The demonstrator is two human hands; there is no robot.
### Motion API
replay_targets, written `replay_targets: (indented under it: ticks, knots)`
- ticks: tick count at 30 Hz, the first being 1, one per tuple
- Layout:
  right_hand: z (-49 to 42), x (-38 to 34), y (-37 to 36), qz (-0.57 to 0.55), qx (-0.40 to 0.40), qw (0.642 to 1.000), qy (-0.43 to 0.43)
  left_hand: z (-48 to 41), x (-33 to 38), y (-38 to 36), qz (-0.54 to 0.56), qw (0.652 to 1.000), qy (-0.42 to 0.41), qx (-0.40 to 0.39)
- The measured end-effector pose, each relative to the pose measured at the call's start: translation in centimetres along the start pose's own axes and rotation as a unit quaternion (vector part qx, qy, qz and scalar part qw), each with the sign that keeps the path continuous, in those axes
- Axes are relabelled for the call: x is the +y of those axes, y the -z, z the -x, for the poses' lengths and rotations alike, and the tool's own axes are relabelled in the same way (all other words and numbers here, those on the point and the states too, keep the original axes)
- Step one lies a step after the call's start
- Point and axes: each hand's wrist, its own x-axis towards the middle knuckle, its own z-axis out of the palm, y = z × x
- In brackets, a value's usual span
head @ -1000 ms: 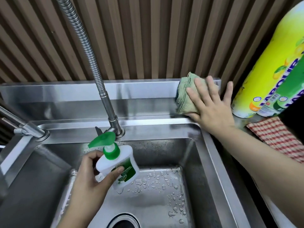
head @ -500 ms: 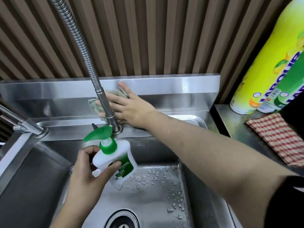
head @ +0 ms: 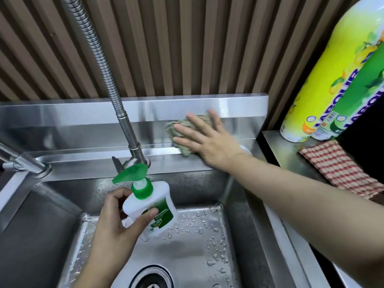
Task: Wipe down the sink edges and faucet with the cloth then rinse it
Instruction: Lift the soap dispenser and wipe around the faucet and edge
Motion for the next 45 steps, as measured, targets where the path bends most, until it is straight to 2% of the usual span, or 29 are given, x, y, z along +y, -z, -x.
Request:
replay_targets:
  ticks: [3,7,10,19,23,25,27,30,33,35,38,40,43,45]
  knots:
    - [-5.4,-3.3,1.5,0.004,0.007,0.999,0.039,-0.1,0.1,-0.2,-0.003,1.0,-0.004,0.003]
    - [-6.5,-3.0,1.2,0.024,0.038,0.999,0.024,-0.4,-0.1,-1.2,-0.016,1.0,-0.005,0.006]
    - [-2.5,0.4,0.2,-0.009,0.075,0.995,-0.072,-0.6,-0.2,-2.3,-0.014,1.0,-0.005,-0.008]
    - [10.5,7.2,-0.9,0.015,-0.026,0.96,-0.279,0.2,-0.3,-4.1,-0.008,0.999,0.003,-0.047]
    - [10.6,6.4,-0.5,0.005,-0.041,0.943,-0.329,0.5,-0.8,-3.2,-0.013,0.999,0.006,-0.051]
    - [8.0,4.5,-0.4,-0.01,-0.044,0.95,-0.309,0.8,-1.1,-2.8,-0.016,0.998,0.013,-0.051]
    - [4.3,2.3,-0.1,-0.037,-0.033,0.966,-0.254,1.0,-1.2,-2.5,-0.024,0.998,0.021,-0.048]
    - [-1.3,0.1,2.0,-0.166,0.006,0.972,-0.168,1.2,-1.2,-1.8,-0.026,0.998,0.028,-0.042]
    - [-4.4,-0.9,4.4,-0.318,0.031,0.941,-0.113,1.4,-1.2,-0.7,-0.028,0.999,0.026,-0.033]
    - [-5.0,-1.8,5.4,-0.378,0.037,0.92,-0.101,1.5,-1.1,0.0,-0.022,0.999,0.029,-0.02]
    - [-5.2,-4.6,5.4,-0.366,-0.052,0.924,-0.1,1.8,-1.3,0.6,-0.014,0.999,0.036,-0.007]
    - [-5.0,-6.7,5.5,-0.413,-0.085,0.895,-0.143,1.9,-1.4,0.8,-0.015,0.999,0.038,-0.006]
    - [-5.4,-8.7,5.7,-0.521,-0.104,0.814,-0.236,2.1,-1.7,0.9,-0.019,0.999,0.038,-0.001]
    - [-6.1,-9.3,5.3,-0.511,-0.127,0.811,-0.253,2.0,-1.8,1.1,-0.02,0.999,0.042,0.005]
